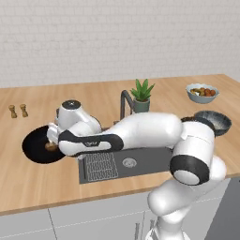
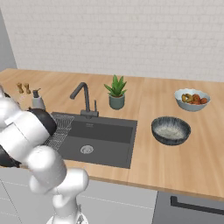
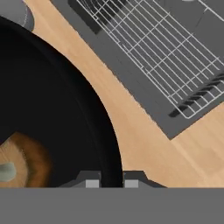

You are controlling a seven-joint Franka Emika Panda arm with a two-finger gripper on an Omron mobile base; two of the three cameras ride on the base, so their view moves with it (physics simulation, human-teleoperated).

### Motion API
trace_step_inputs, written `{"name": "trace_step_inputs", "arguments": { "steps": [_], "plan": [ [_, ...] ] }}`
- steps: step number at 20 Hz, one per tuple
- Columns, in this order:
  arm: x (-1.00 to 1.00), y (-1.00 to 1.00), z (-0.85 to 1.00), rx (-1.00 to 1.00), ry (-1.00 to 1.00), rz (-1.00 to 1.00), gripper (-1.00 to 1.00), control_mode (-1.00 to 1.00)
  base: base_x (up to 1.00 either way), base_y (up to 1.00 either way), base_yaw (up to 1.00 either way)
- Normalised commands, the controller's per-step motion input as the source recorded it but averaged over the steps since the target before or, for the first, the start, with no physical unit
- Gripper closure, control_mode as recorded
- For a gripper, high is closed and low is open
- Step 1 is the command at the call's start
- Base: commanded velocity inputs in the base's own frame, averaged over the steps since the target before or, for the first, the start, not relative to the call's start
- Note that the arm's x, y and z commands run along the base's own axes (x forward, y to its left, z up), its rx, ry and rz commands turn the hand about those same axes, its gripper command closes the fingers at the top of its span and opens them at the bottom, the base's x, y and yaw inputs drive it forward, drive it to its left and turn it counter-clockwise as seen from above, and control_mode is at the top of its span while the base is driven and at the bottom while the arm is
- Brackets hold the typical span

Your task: Pick the mushroom from the sink and place it in the bowl. Then pick the bowl and place it in the microwave. Then close the microwave door and press the start button.

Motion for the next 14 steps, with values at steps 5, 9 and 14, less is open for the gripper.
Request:
{"name": "trace_step_inputs", "arguments": {
  "steps": [5, 9, 14],
  "plan": [
    [-0.33, -0.6, 0.9, 0.0, 0.01, -0.23, 1.0, -1.0, 0.0, 0.0, 0.0],
    [-0.24, -0.79, 0.7, 0.0, 0.06, -0.26, 1.0, -1.0, 0.0, 0.0, 0.0],
    [-0.22, -0.84, 0.66, 0.0, 0.02, -0.25, 1.0, -1.0, 0.0, 0.0, 0.0]
  ]
}}
